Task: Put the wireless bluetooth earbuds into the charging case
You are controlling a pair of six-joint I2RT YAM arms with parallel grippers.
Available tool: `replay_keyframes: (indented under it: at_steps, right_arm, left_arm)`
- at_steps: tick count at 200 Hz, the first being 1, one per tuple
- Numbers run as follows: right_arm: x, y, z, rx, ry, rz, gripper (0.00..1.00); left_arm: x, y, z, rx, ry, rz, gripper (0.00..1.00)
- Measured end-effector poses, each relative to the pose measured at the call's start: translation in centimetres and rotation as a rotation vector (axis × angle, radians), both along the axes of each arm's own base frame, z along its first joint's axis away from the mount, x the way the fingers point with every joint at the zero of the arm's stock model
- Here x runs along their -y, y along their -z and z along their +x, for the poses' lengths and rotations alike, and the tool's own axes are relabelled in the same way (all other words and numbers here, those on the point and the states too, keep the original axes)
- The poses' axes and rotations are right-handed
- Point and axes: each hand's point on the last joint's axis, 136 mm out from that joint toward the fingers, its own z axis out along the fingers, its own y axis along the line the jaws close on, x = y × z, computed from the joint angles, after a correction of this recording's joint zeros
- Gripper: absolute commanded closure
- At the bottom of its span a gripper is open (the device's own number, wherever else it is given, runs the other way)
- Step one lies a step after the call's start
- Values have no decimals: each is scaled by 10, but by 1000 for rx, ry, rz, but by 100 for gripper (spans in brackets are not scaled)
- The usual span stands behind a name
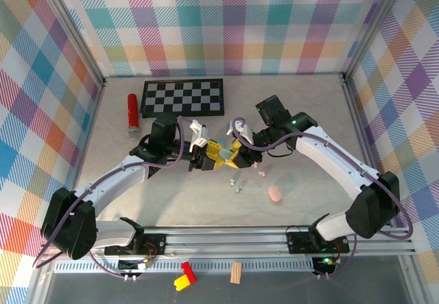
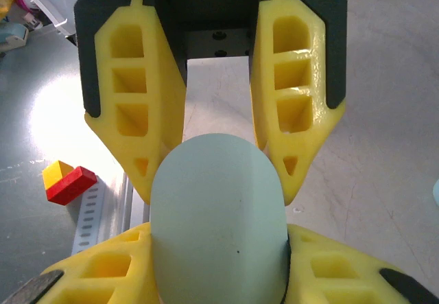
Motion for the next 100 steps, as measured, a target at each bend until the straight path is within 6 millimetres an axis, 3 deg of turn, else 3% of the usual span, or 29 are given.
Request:
replay_keyframes:
  at_steps: [44, 100]
  right_arm:
    - [0, -1, 0, -5, -3, 7, 73]
    - [-1, -2, -1, -5, -5, 12, 73]
  left_arm:
    - [0, -2, -1, 3, 8, -6, 39]
    - [0, -2, -2, 0, 14, -9, 37]
